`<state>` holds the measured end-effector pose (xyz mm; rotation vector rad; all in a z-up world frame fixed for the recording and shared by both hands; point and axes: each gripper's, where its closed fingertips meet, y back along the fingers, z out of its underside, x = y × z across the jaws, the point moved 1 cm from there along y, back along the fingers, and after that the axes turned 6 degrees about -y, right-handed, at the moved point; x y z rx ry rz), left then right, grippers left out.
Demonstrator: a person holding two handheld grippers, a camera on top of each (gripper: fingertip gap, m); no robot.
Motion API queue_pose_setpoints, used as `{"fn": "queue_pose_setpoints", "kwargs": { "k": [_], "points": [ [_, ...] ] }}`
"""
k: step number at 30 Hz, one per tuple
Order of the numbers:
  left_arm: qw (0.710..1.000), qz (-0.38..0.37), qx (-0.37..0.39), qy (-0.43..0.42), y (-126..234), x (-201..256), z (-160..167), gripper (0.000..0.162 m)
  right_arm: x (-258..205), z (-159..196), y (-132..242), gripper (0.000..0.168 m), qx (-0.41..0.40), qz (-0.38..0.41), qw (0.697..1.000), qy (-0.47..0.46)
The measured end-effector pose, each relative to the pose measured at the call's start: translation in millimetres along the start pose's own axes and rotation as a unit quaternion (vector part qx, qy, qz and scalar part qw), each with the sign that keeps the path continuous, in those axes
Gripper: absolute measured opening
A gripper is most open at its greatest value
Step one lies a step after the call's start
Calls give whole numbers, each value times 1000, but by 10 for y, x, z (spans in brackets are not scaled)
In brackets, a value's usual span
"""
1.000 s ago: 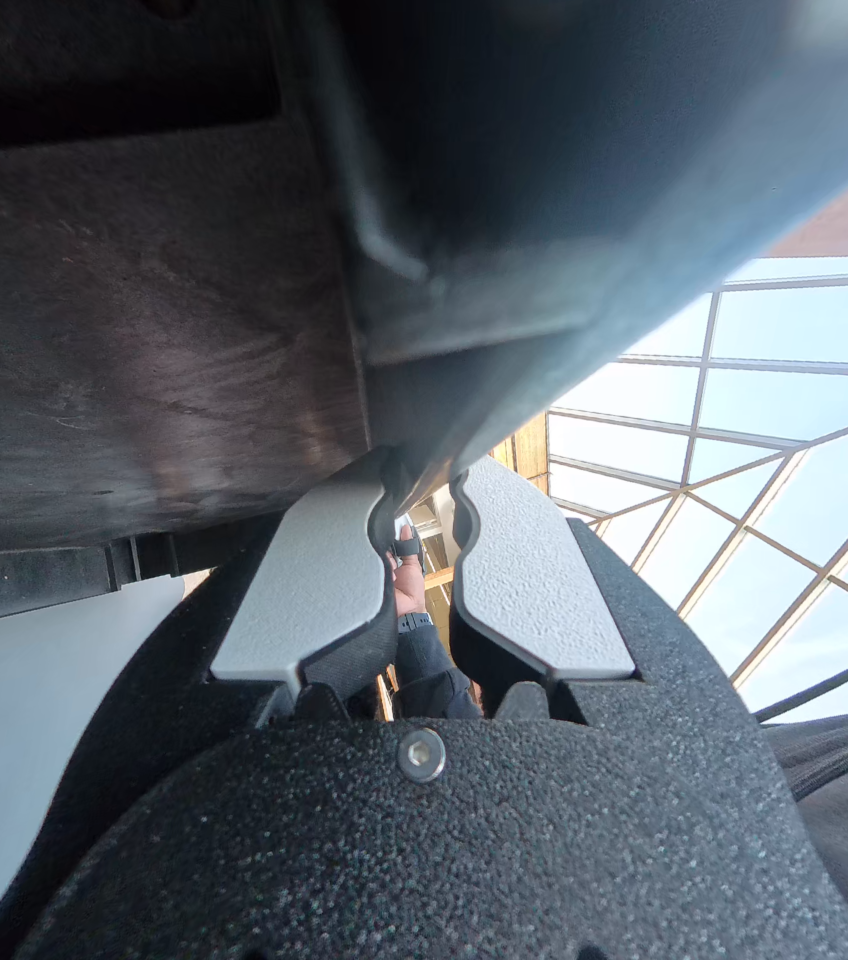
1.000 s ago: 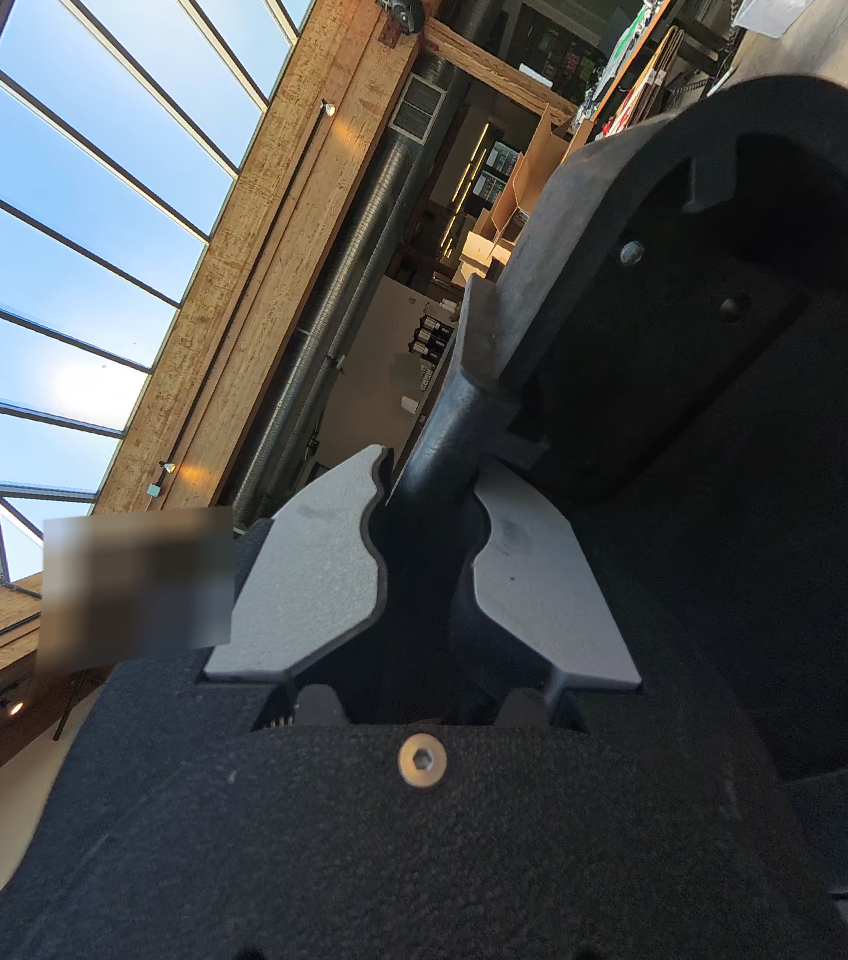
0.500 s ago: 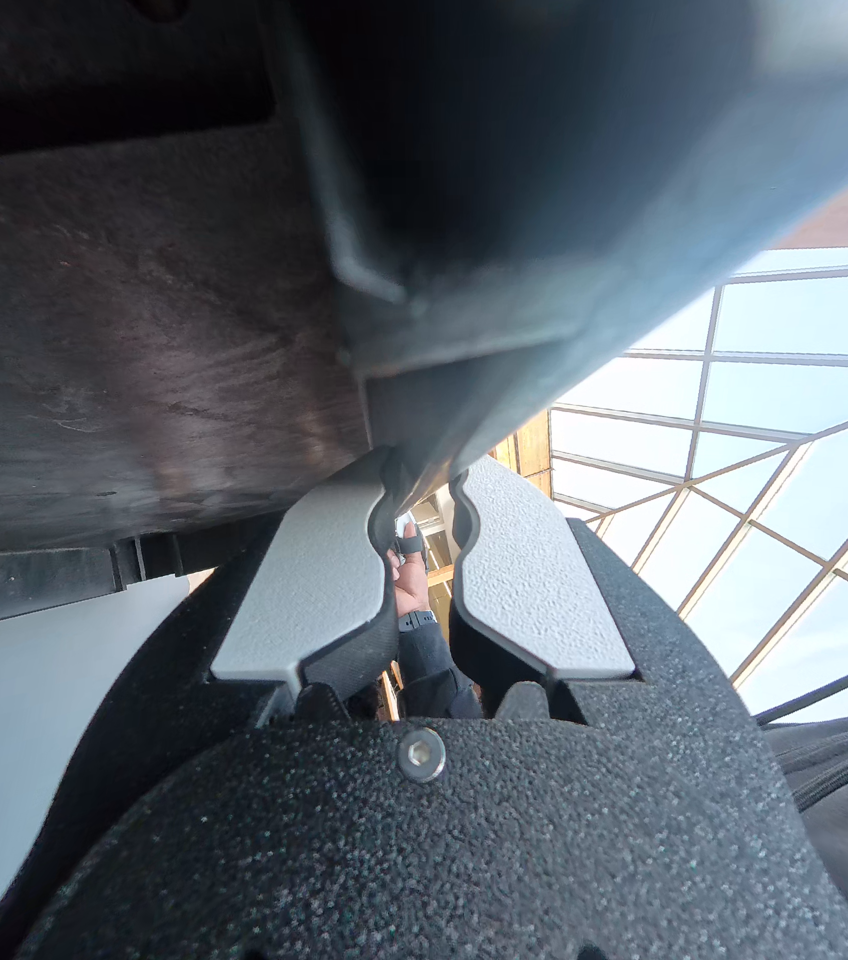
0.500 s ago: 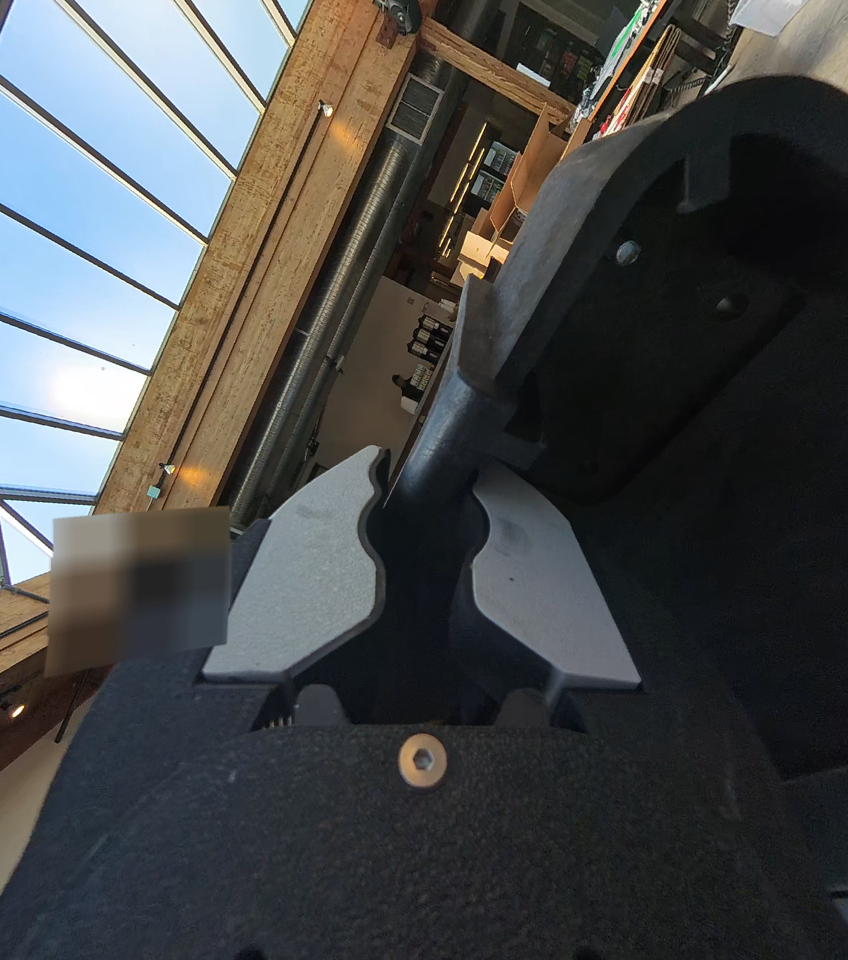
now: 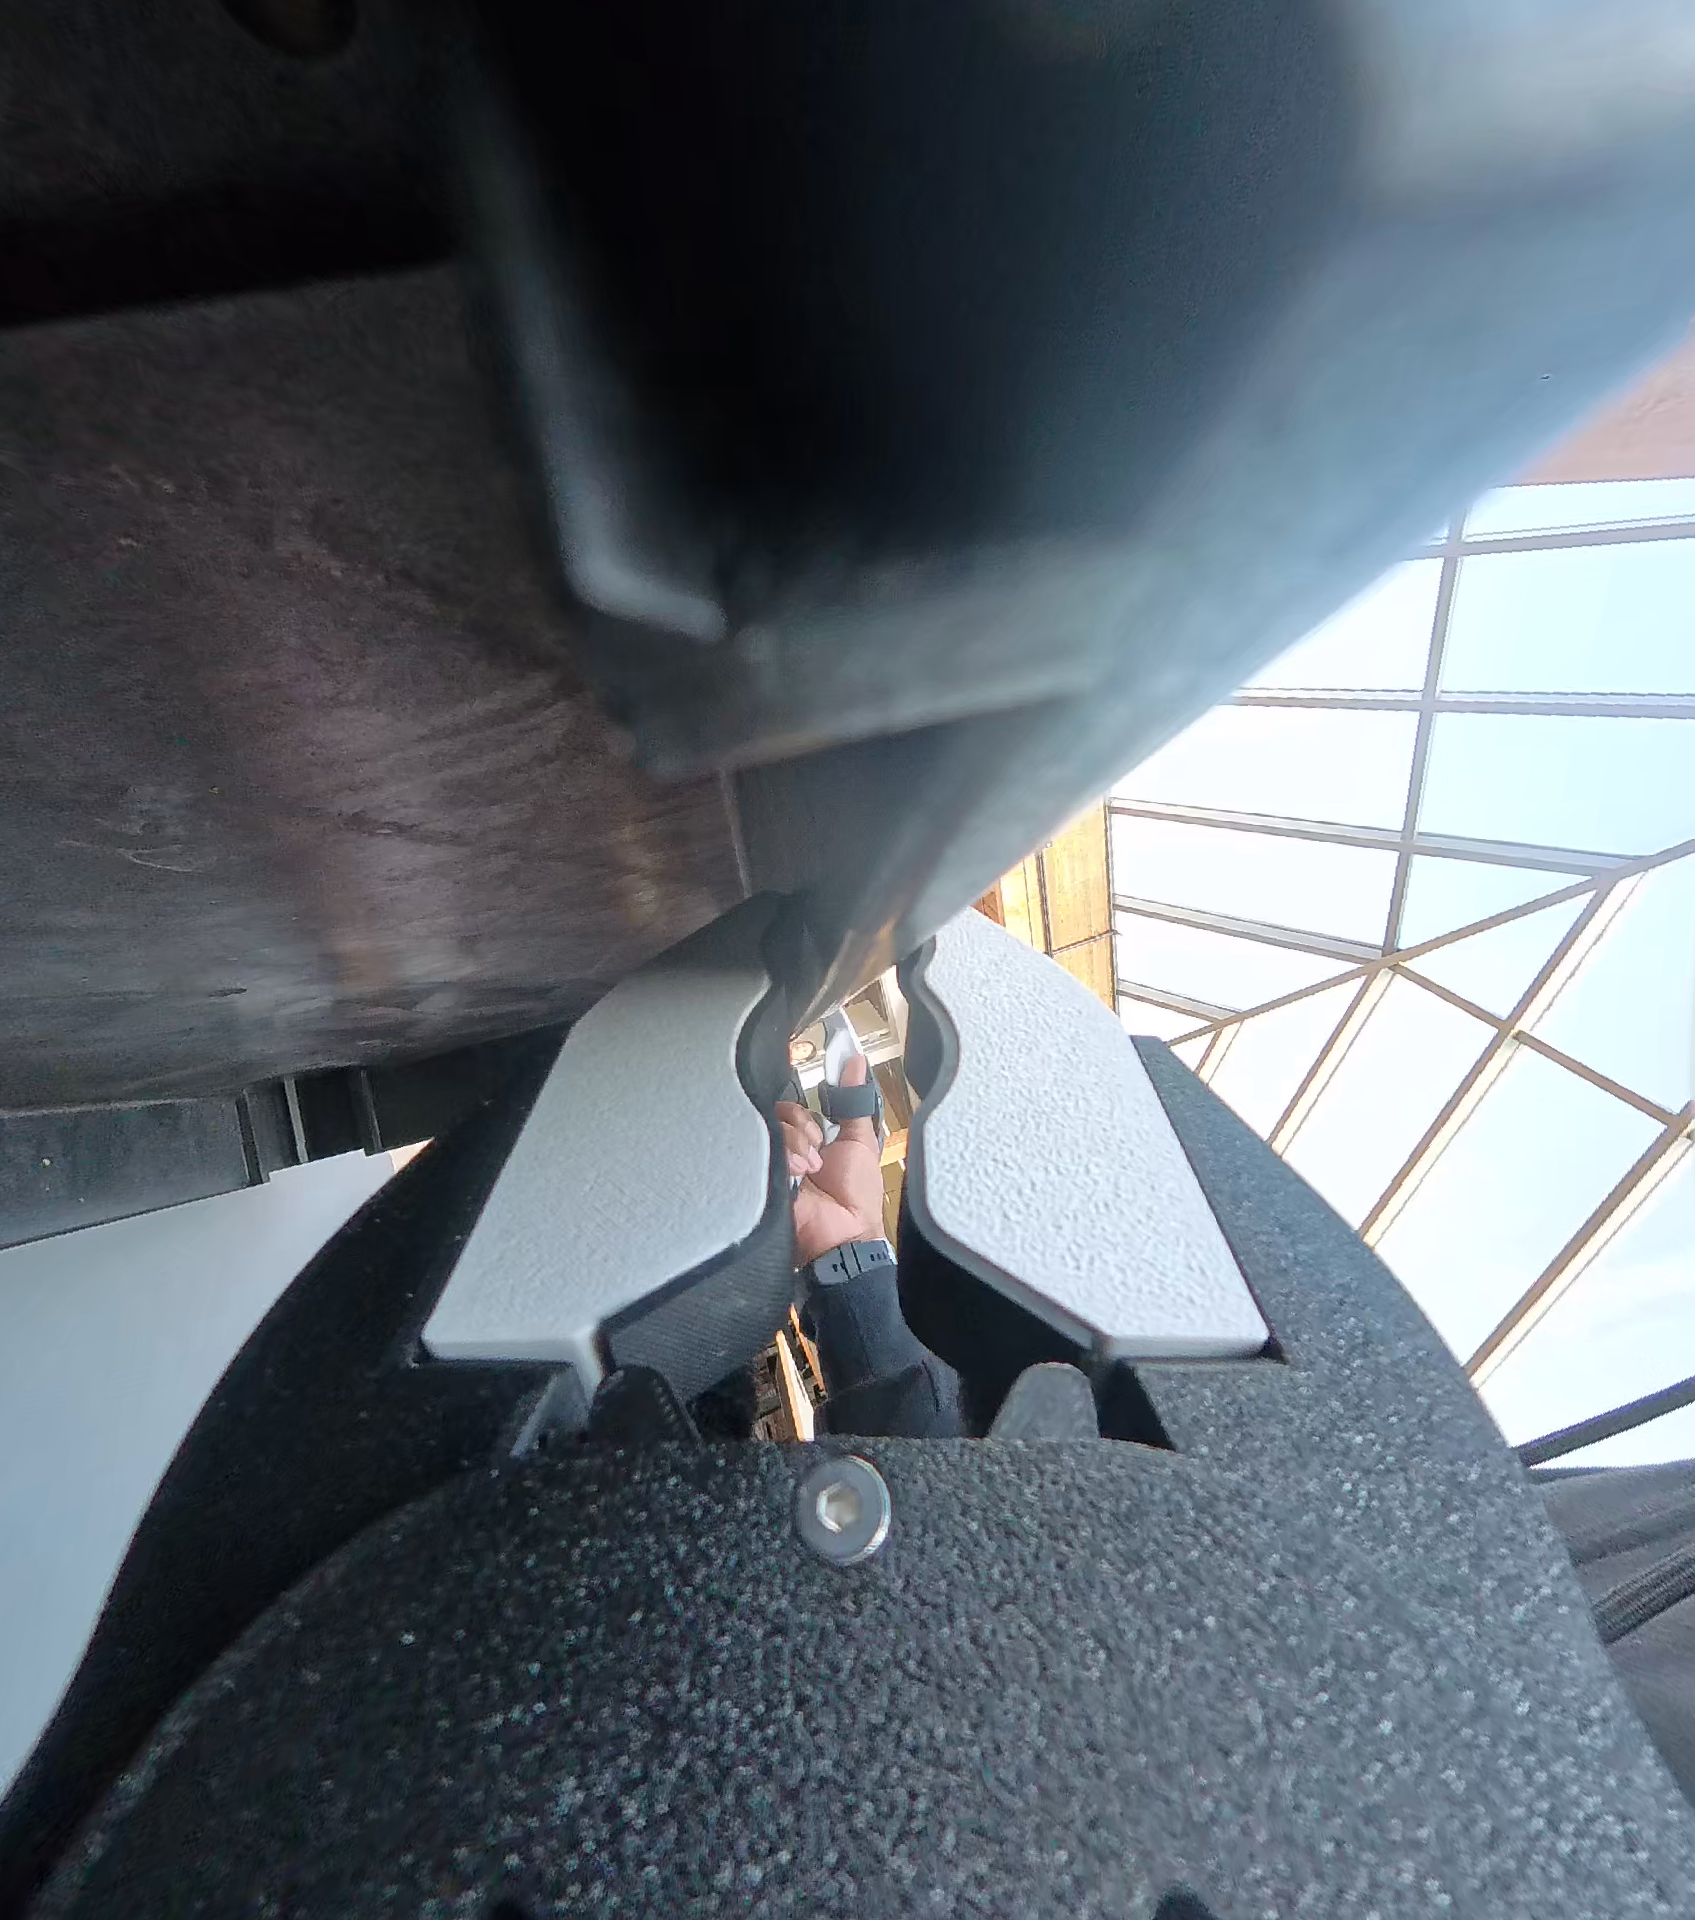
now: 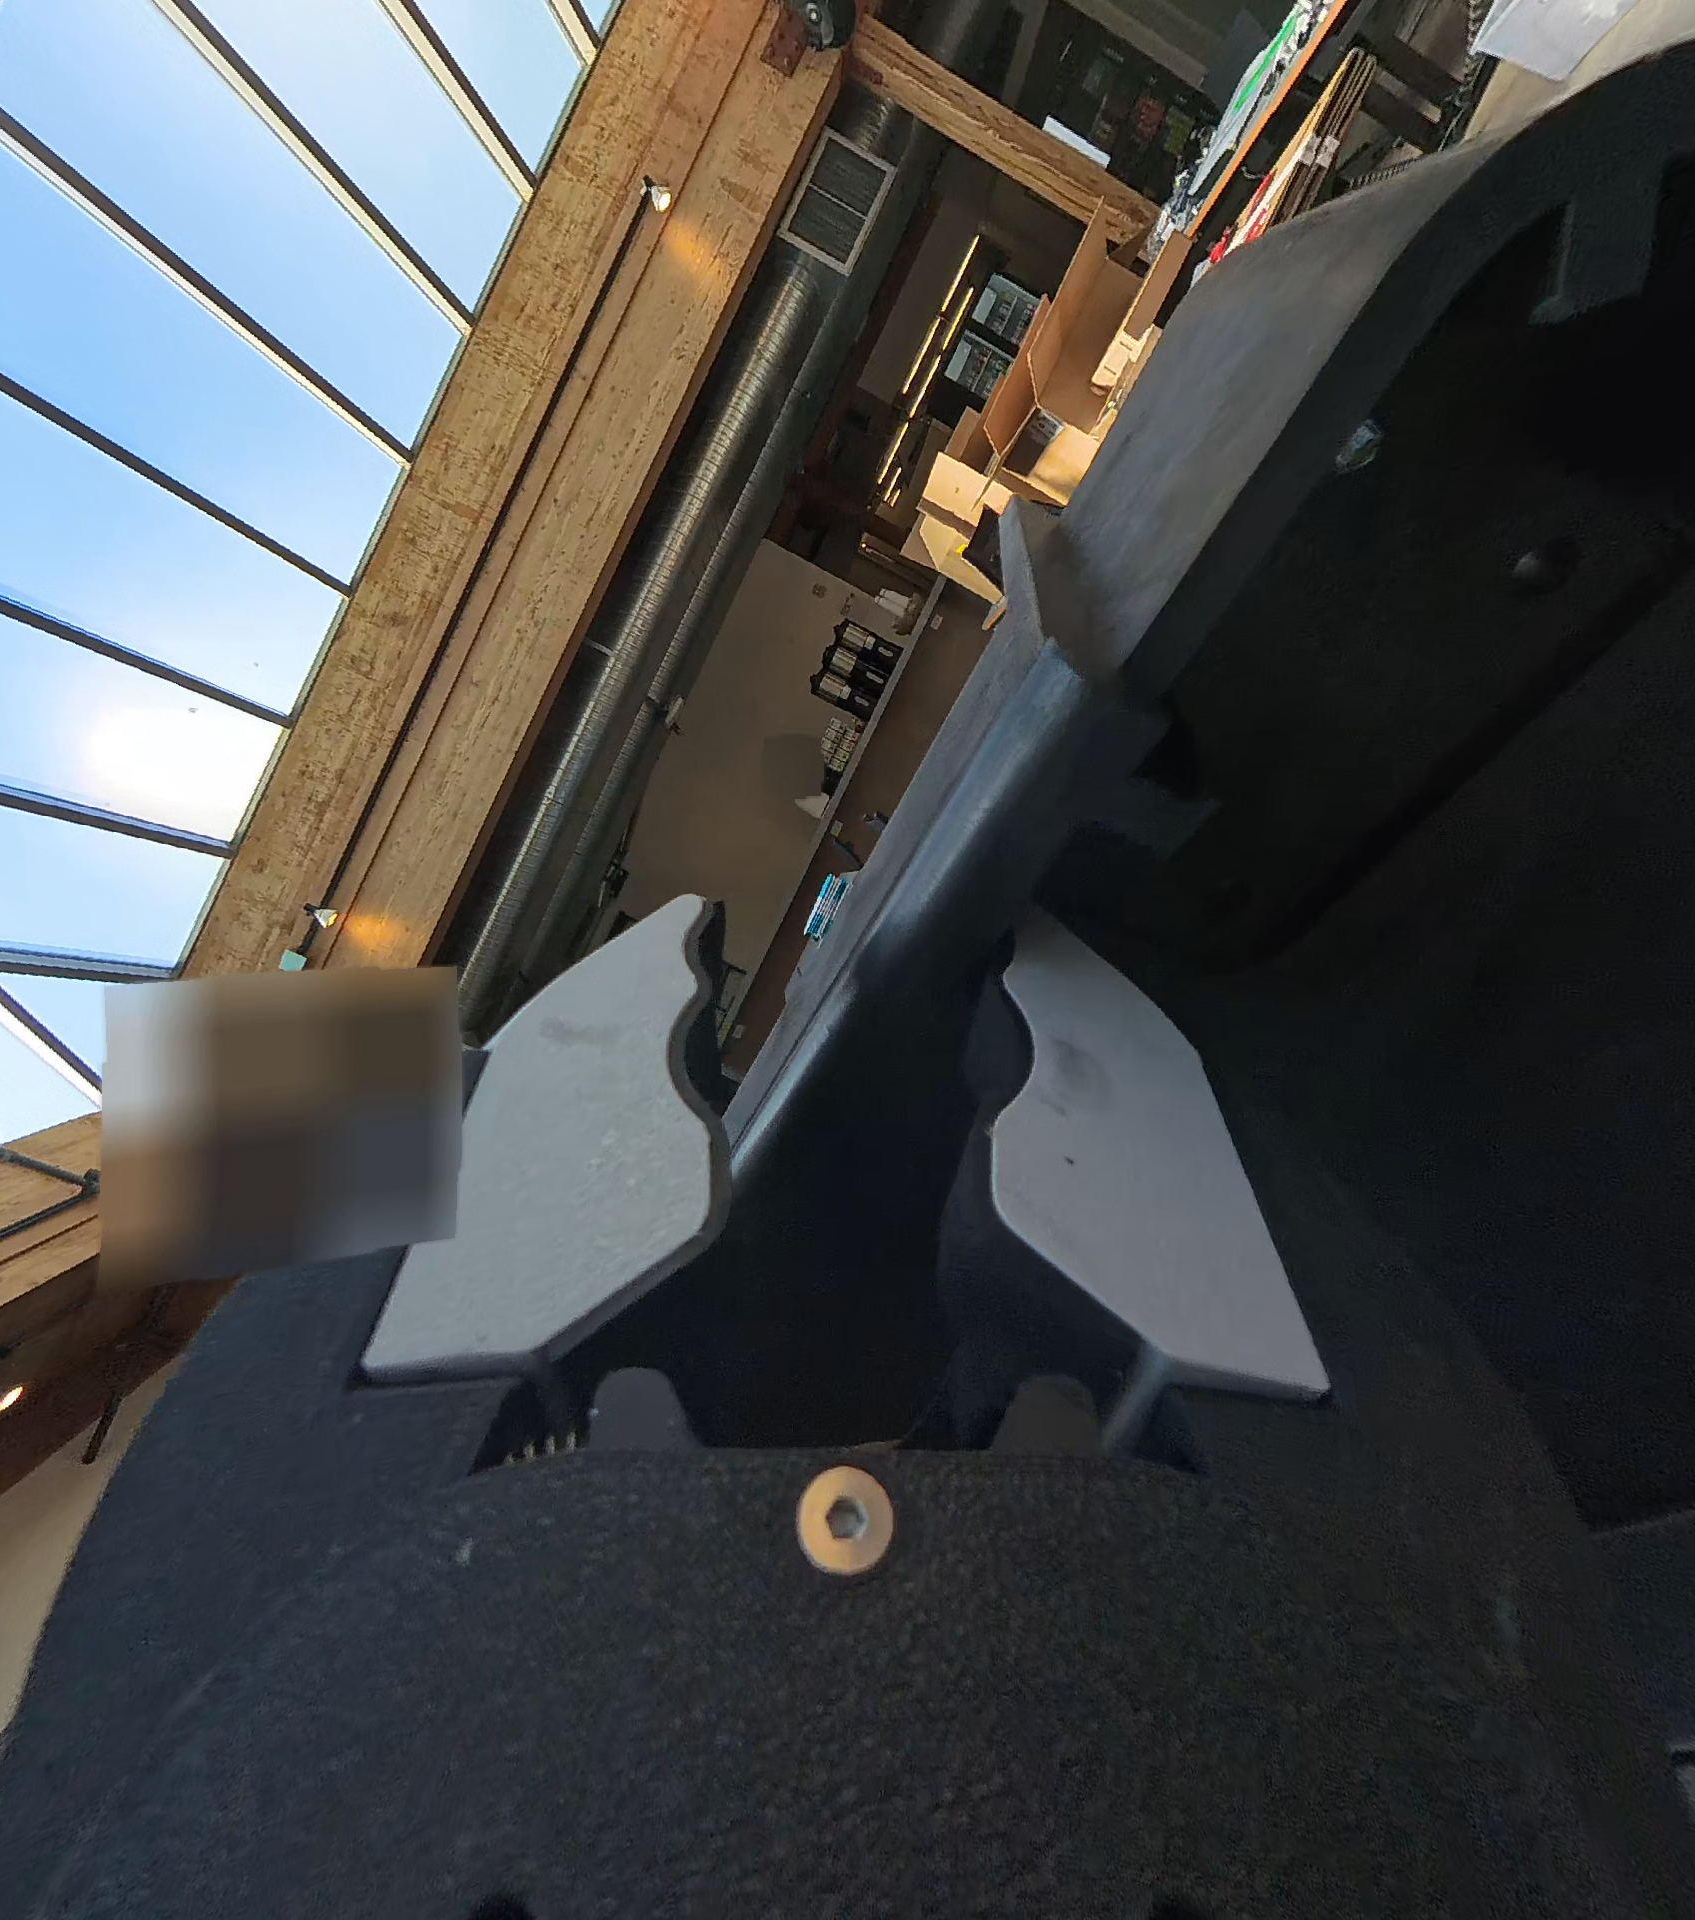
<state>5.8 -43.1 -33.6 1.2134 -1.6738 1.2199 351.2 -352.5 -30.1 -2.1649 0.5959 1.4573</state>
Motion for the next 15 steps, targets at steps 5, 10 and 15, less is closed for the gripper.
{"fn": "queue_pose_setpoints", "kwargs": {
  "k": [5, 10, 15],
  "points": [
    [1000, -5, 0, -2, -14, -10, -17, 17, -40, 113, 49, 44, -8, 1, 1000, 3],
    [1000, -12, 0, -6, -42, -27, -48, 17, -21, 298, 52, 41, -22, 5, 1000, 0],
    [1000, -17, 4, -8, -60, -40, -69, 16, 16, 406, -12, 40, -34, 6, 999, -6]
  ]
}}
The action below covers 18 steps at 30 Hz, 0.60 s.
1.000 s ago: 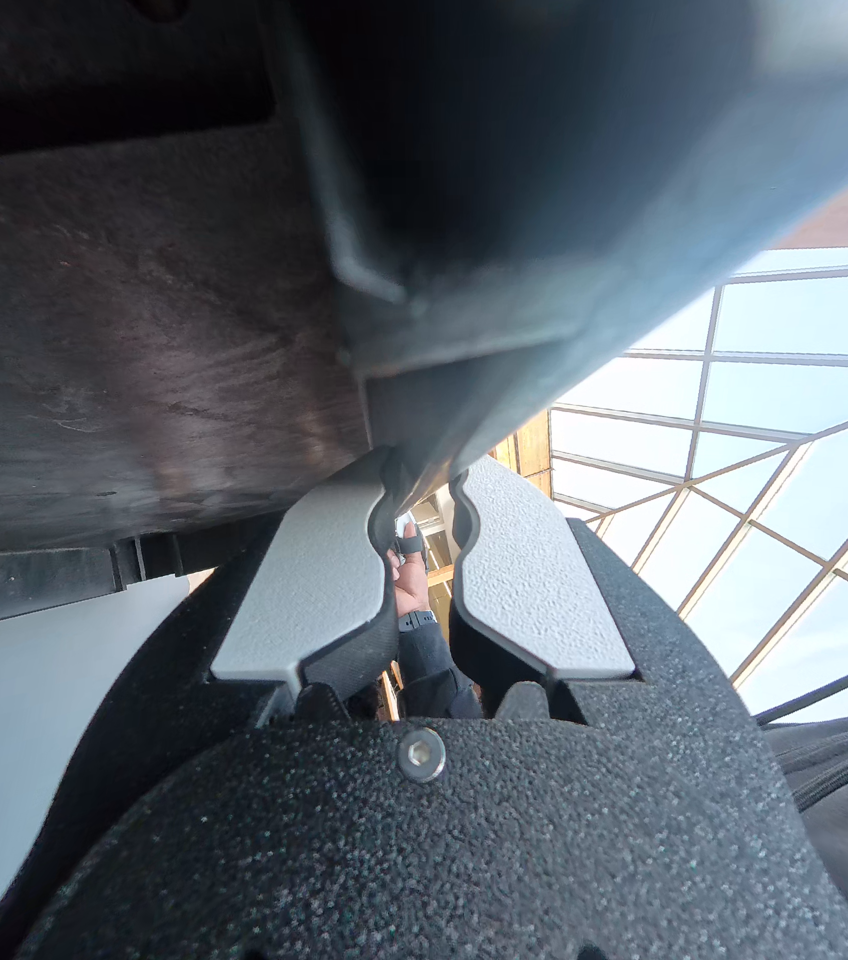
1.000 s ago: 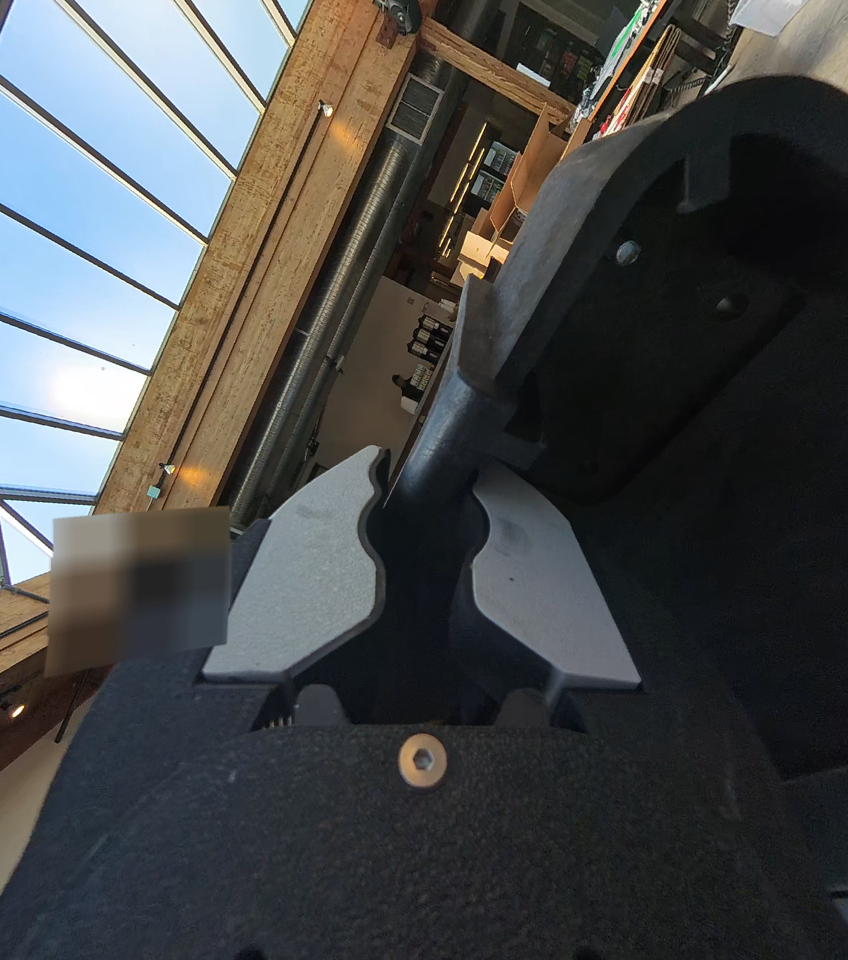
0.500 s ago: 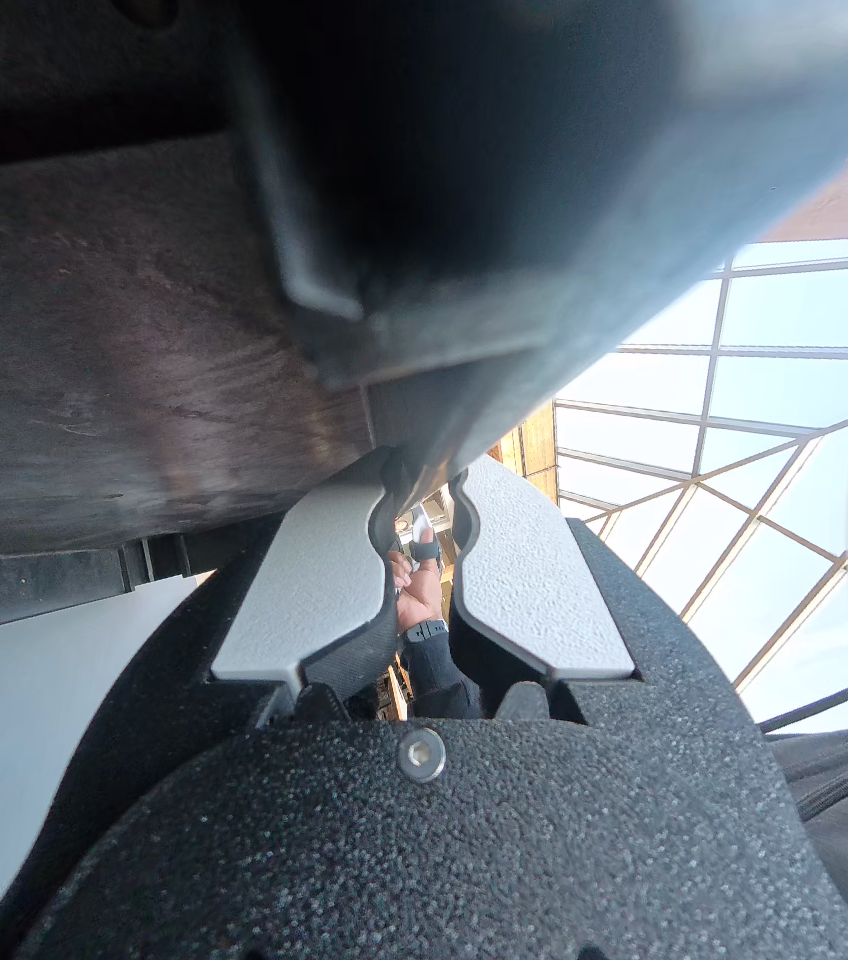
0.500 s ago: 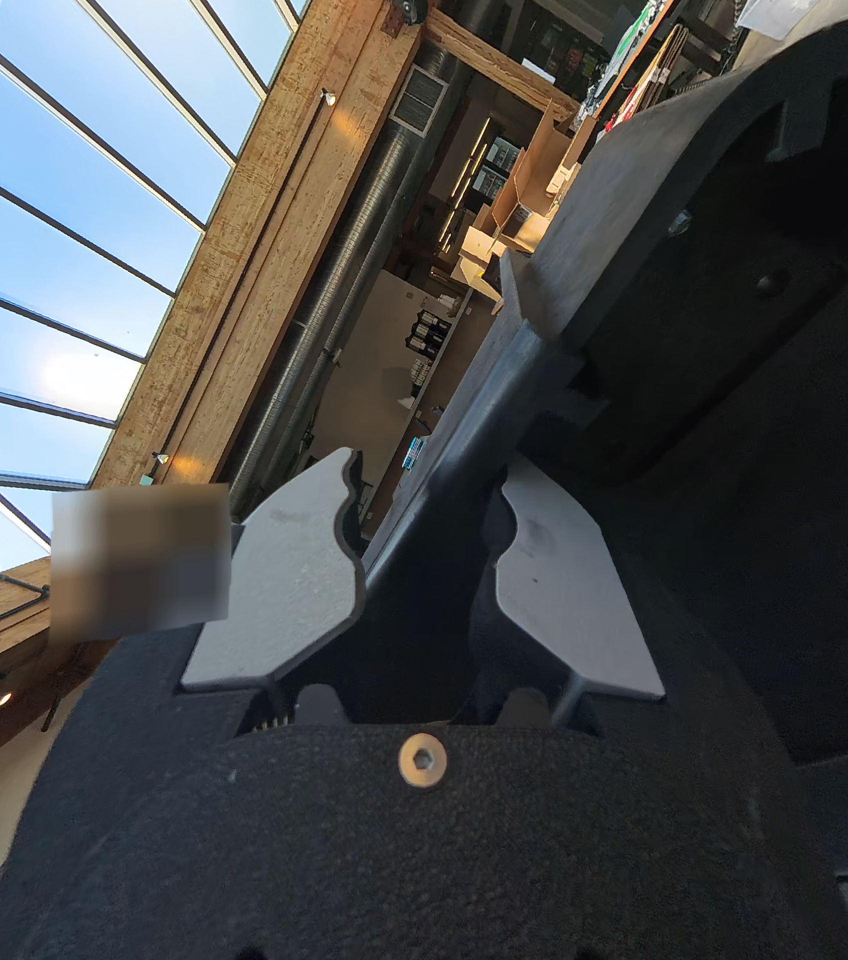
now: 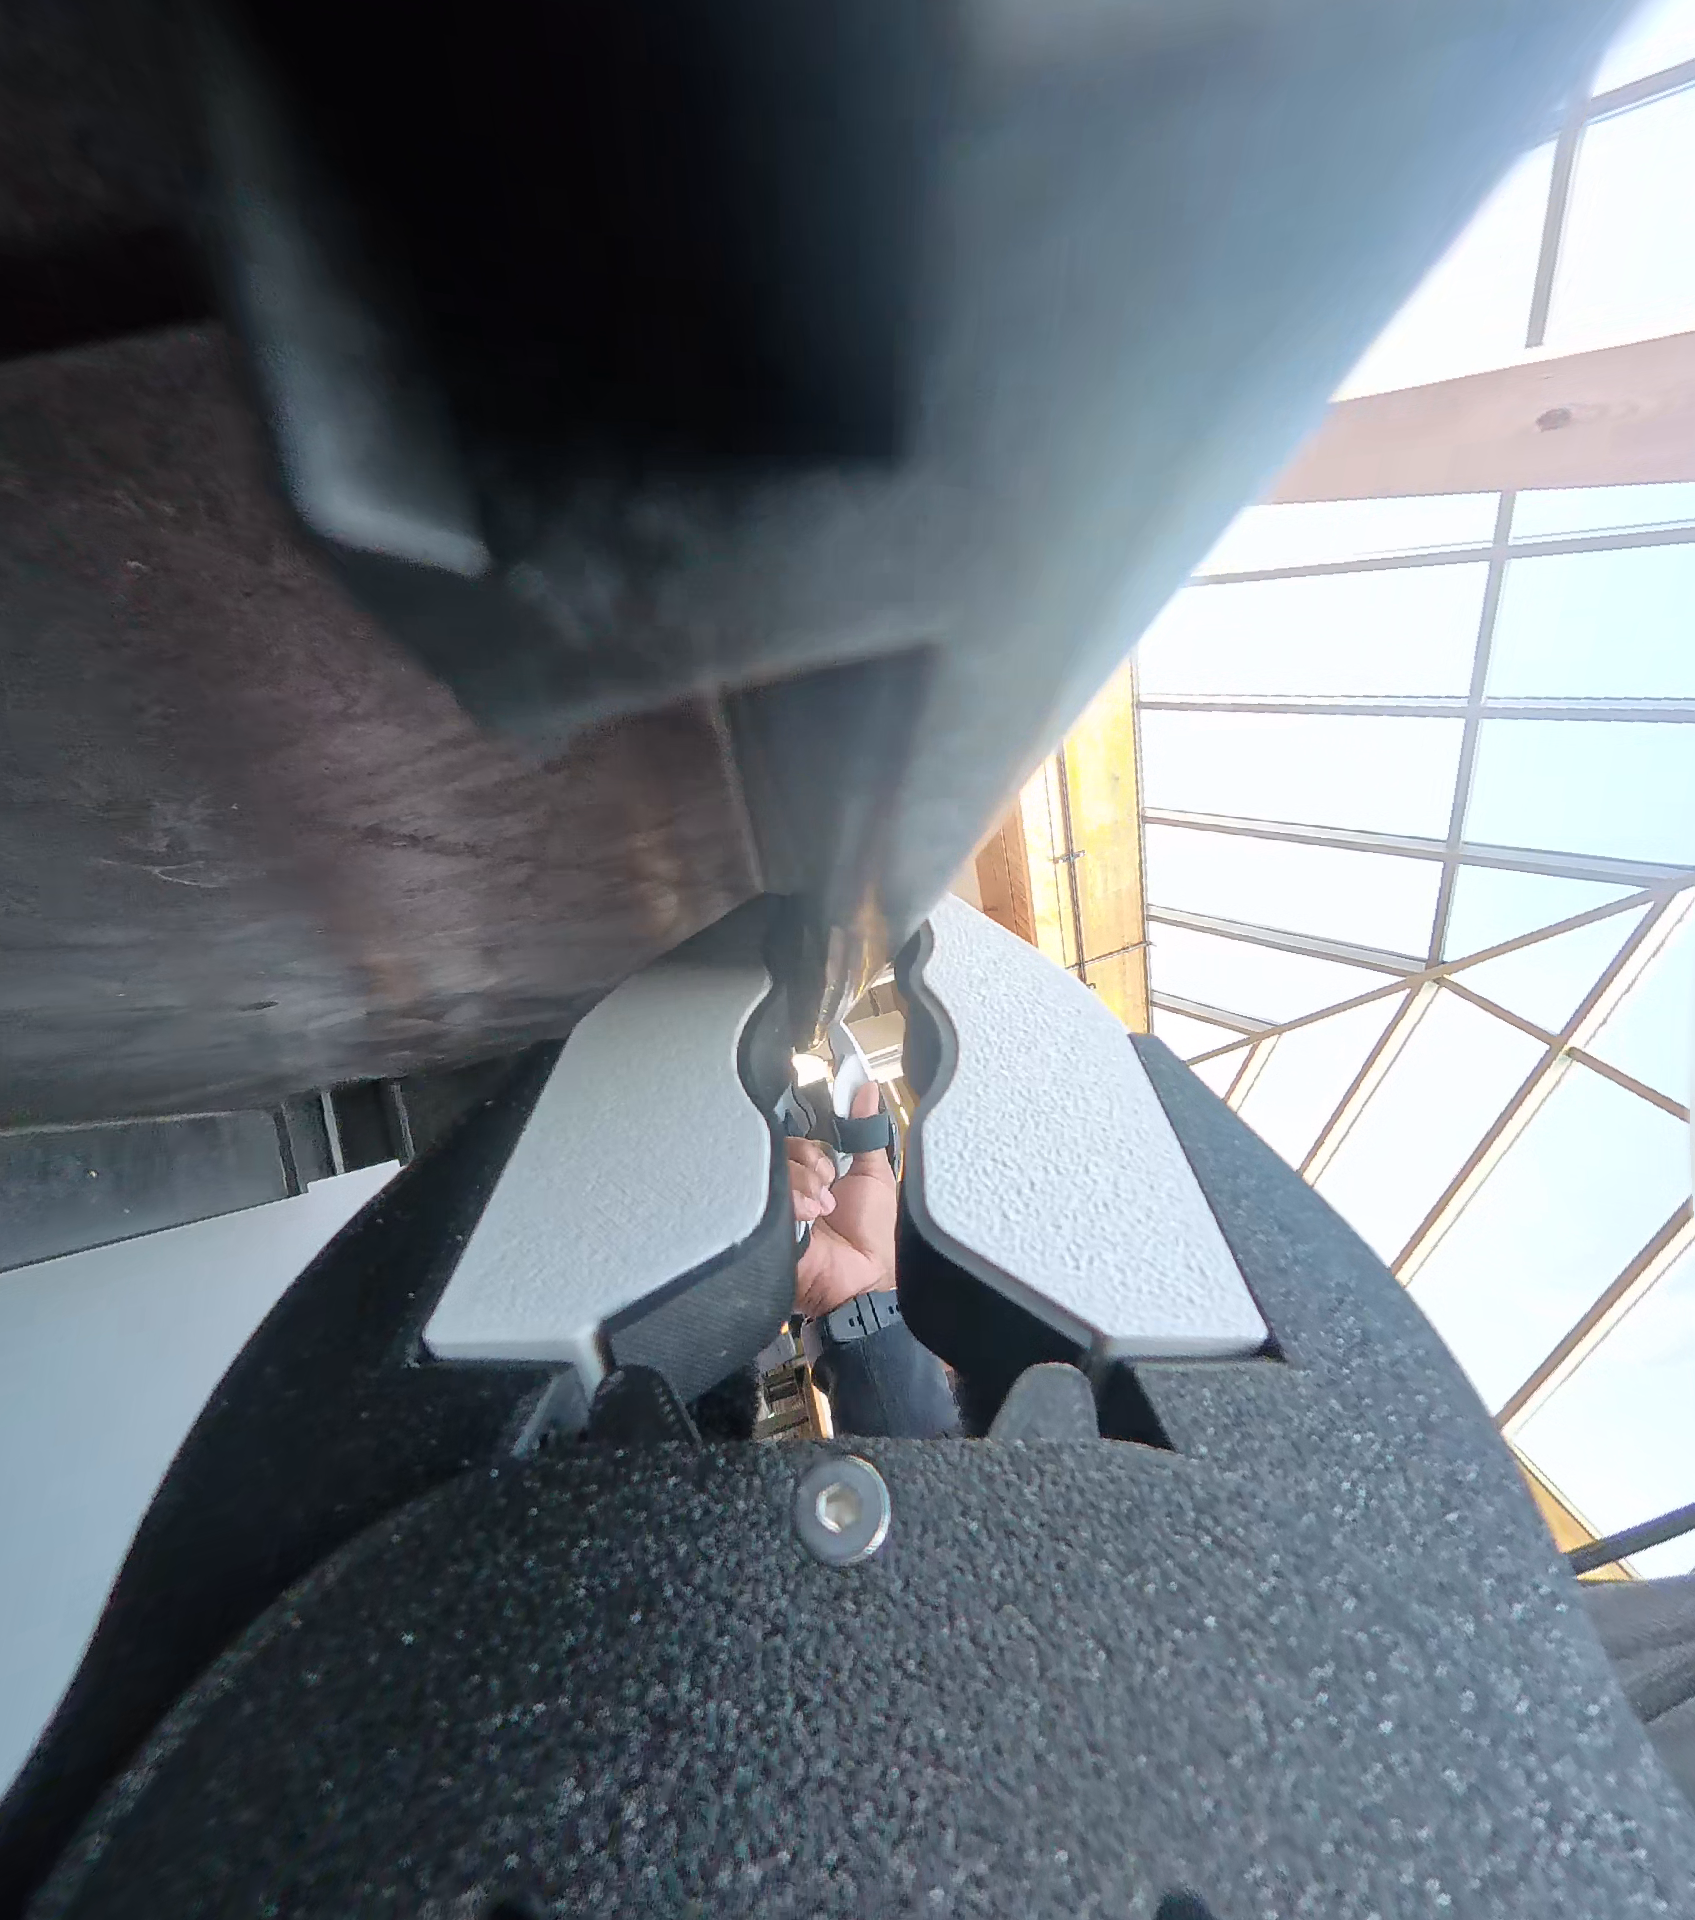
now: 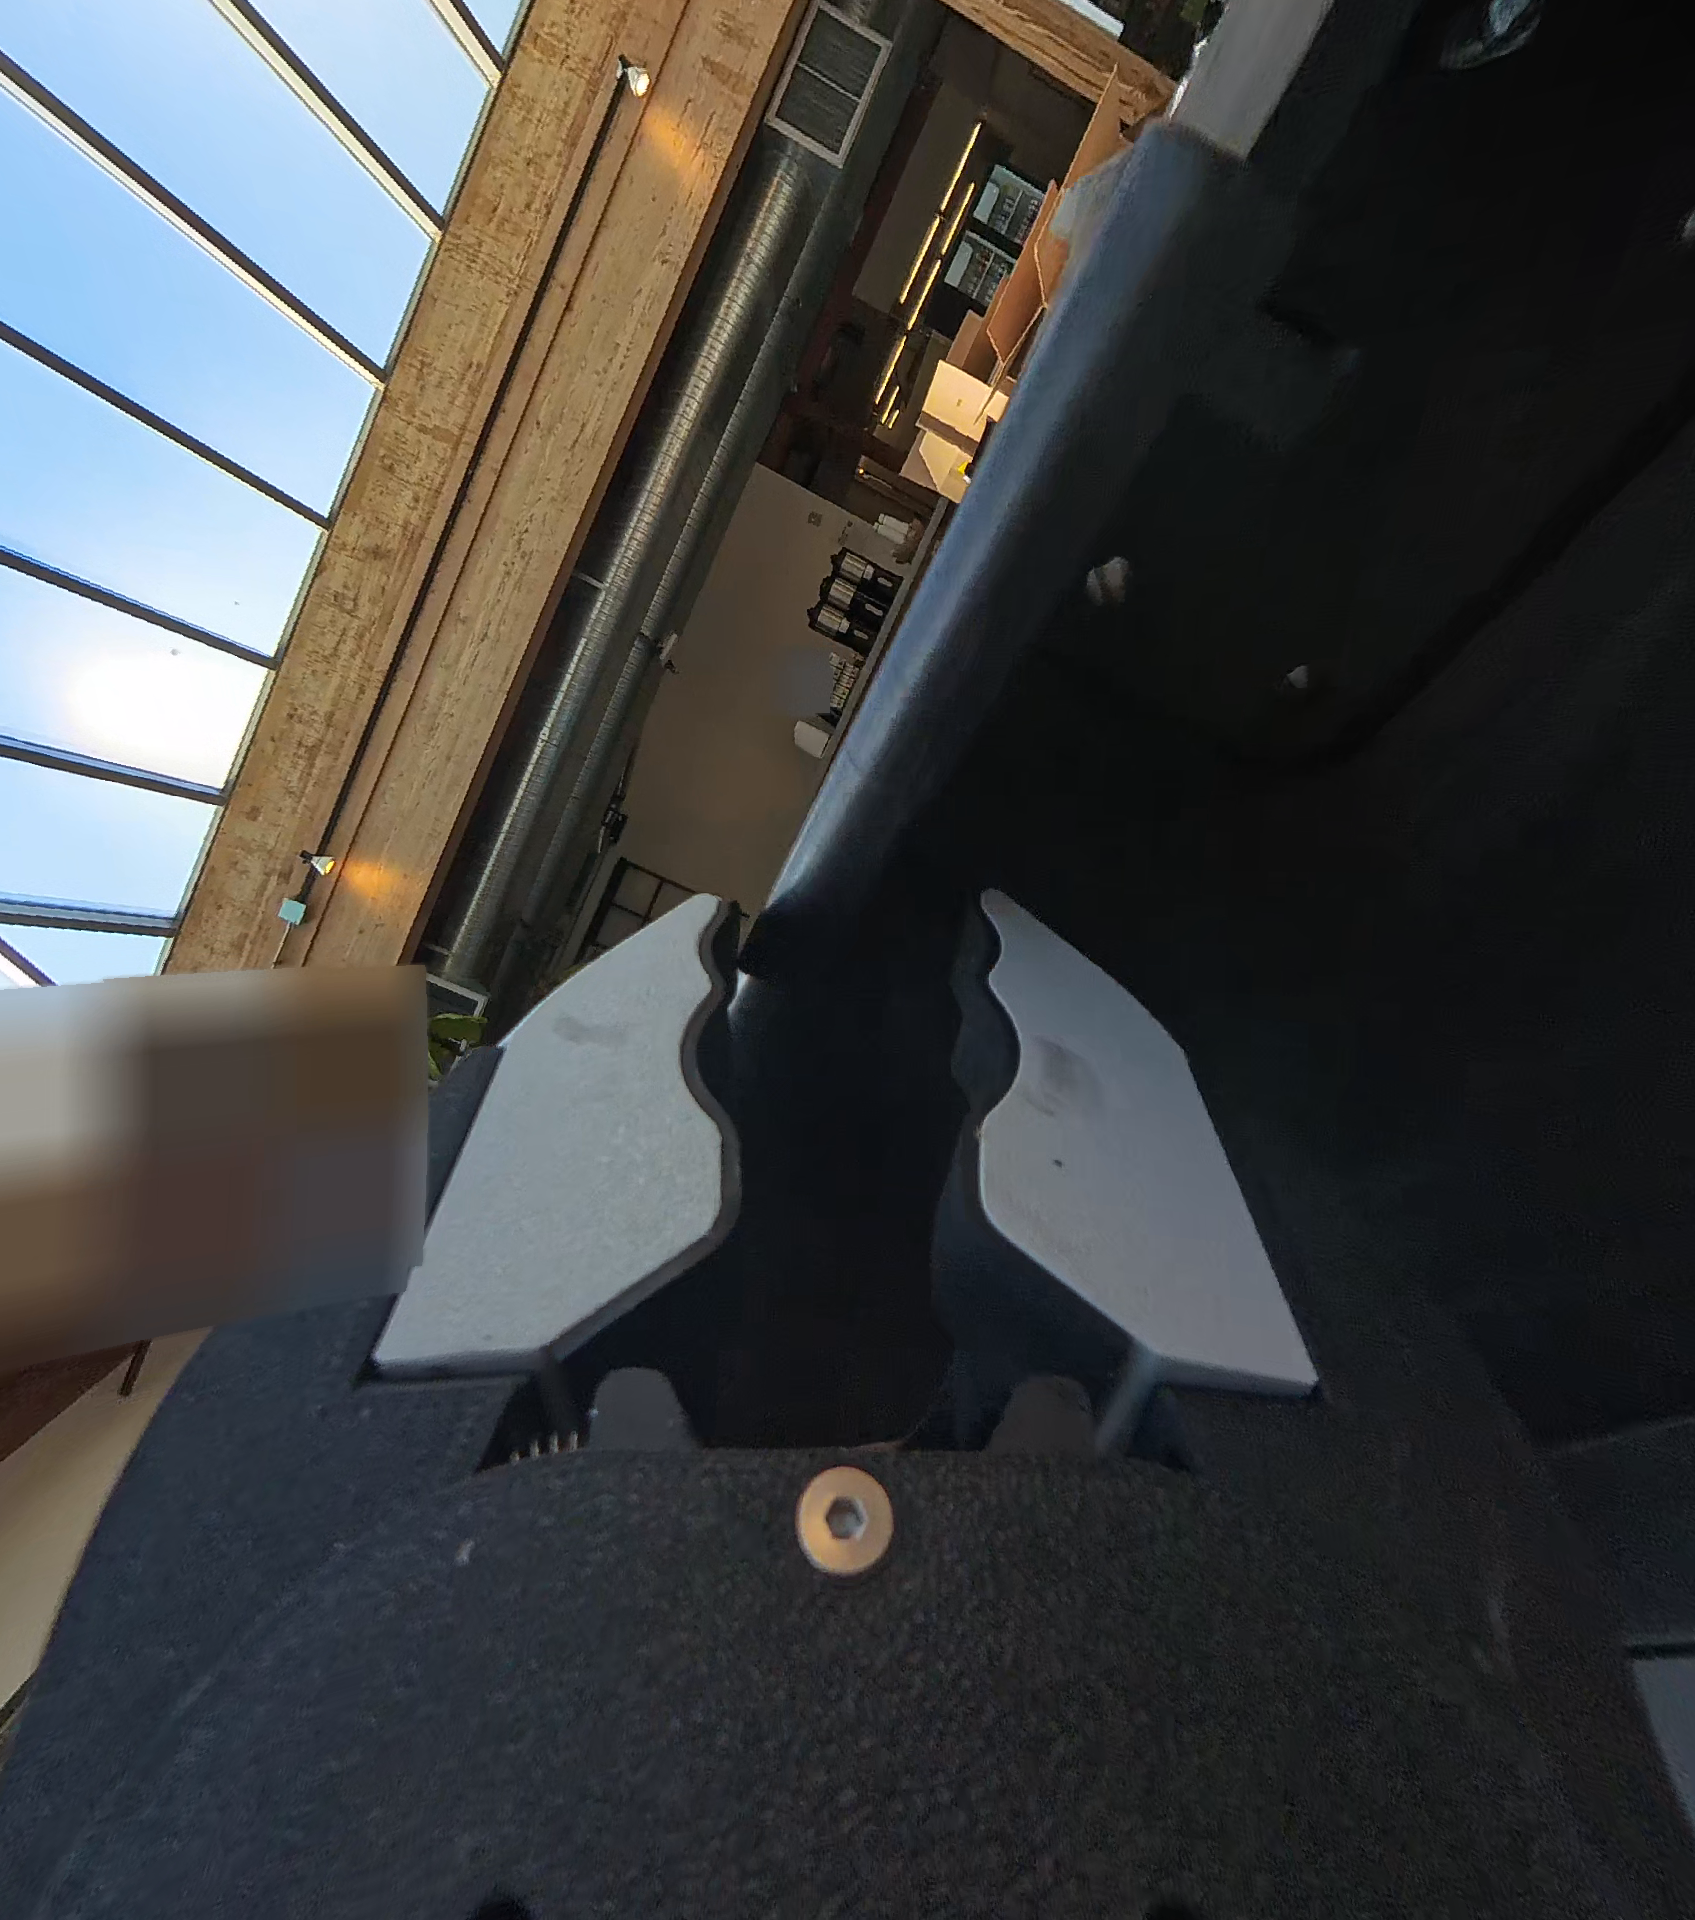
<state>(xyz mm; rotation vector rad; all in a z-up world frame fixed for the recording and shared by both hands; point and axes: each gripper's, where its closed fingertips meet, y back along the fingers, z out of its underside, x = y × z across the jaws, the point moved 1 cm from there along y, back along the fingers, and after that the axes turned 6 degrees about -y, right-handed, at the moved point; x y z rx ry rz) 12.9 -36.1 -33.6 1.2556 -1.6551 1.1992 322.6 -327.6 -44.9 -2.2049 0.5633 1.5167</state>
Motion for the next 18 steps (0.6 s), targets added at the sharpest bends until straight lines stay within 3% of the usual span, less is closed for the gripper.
{"fn": "queue_pose_setpoints", "kwargs": {
  "k": [8, 18],
  "points": [
    [1000, -12, 7, 1, 7, 3, 11, 16, -68, 2, -142, 24, -3, -21, 1000, -8],
    [999, -32, 14, 5, 108, 73, 139, 15, -68, 0, -185, 22, -16, -31, 999, -25]
  ]
}}
